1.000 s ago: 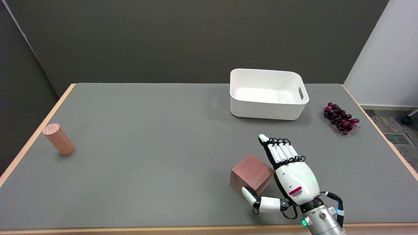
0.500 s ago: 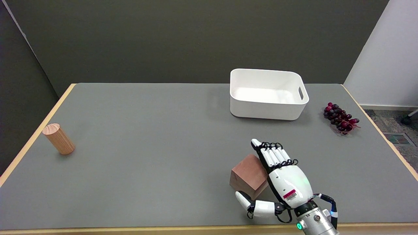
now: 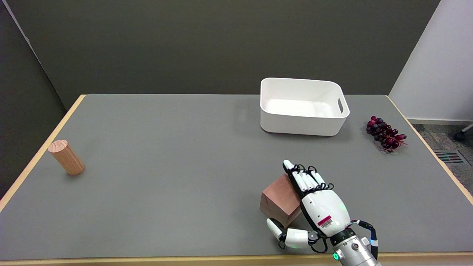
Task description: Pick up wooden cube.
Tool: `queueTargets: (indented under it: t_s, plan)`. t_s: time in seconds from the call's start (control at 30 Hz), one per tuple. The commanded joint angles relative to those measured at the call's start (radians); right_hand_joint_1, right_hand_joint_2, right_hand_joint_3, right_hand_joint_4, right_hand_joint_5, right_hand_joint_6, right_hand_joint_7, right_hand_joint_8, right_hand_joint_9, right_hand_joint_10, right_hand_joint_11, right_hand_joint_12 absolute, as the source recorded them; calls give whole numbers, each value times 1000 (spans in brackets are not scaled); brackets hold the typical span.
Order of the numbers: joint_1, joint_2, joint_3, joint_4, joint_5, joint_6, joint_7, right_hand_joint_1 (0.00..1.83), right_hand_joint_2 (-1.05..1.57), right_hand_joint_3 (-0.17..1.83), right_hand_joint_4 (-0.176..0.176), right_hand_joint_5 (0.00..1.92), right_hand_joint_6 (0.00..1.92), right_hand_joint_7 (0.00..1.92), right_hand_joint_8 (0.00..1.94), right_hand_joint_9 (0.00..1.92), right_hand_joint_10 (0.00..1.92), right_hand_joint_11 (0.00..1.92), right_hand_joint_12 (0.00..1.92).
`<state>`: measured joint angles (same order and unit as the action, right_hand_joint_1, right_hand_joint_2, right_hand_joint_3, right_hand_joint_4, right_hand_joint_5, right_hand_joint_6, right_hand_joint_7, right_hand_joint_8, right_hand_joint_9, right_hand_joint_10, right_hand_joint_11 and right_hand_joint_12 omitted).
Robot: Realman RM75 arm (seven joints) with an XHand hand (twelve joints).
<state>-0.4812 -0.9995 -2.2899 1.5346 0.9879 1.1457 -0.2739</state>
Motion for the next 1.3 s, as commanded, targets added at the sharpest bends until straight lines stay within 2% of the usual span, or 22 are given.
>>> queueTargets:
  t_s: [0.03,0.17,0.23,0.3,0.33,0.37,0.43,0.47,0.5,0.53,0.6,0.7,0.83,1.03,1.1,1.3]
  plan:
    - [27,-12,-5,-29,-6,6,7,682,698,808,-176,-1,-1,109,487,354,1089,-1,988]
    - [40,-28,-5,-62,-53,60,7,720,751,814,-176,-1,65,161,580,382,1119,4,1223]
    - [51,-42,-6,-92,-88,106,7,770,774,833,-176,-1,206,243,711,416,1156,146,1358]
    - [61,-51,-8,-109,-108,131,7,842,803,847,-176,45,358,337,961,487,1209,349,1566]
    - [64,-52,-9,-111,-109,137,7,1010,936,673,-176,108,501,445,1260,569,1252,408,1706]
    - [68,-51,-9,-111,-109,139,7,1267,1147,376,-176,195,691,592,1660,678,1306,431,1857]
    - [77,-48,-8,-112,-109,144,7,1297,1058,464,-176,300,971,675,1582,720,1402,545,1907]
    - [83,-47,-7,-111,-109,144,7,1267,1090,409,-176,373,1177,675,1579,742,1436,613,1921]
    - [88,-44,-5,-110,-109,144,7,1185,1216,234,-176,465,1452,624,1623,763,1449,690,1921]
    - [93,-41,-2,-110,-109,144,6,1130,1311,104,-176,490,1621,612,1659,779,1445,734,1921]
    - [111,-35,6,-110,-109,145,3,1125,1360,45,-176,349,1592,702,1689,786,1414,724,1921]
    - [143,-22,14,-111,-108,145,0,1134,1298,156,-176,367,1595,713,1677,755,1535,774,1921]
    - [193,-1,23,-110,-95,135,0,1147,1325,58,-176,398,1559,742,1627,799,1409,742,1921]
    - [251,26,47,-90,-54,96,0,1146,1273,173,-176,395,1575,740,1636,765,1525,785,1921]
    - [272,36,68,-81,-44,70,0,1152,1317,63,-176,407,1553,750,1613,798,1406,739,1921]
    - [337,75,173,-57,-38,-28,0,1155,1312,64,-176,415,1550,756,1604,803,1405,758,1921]
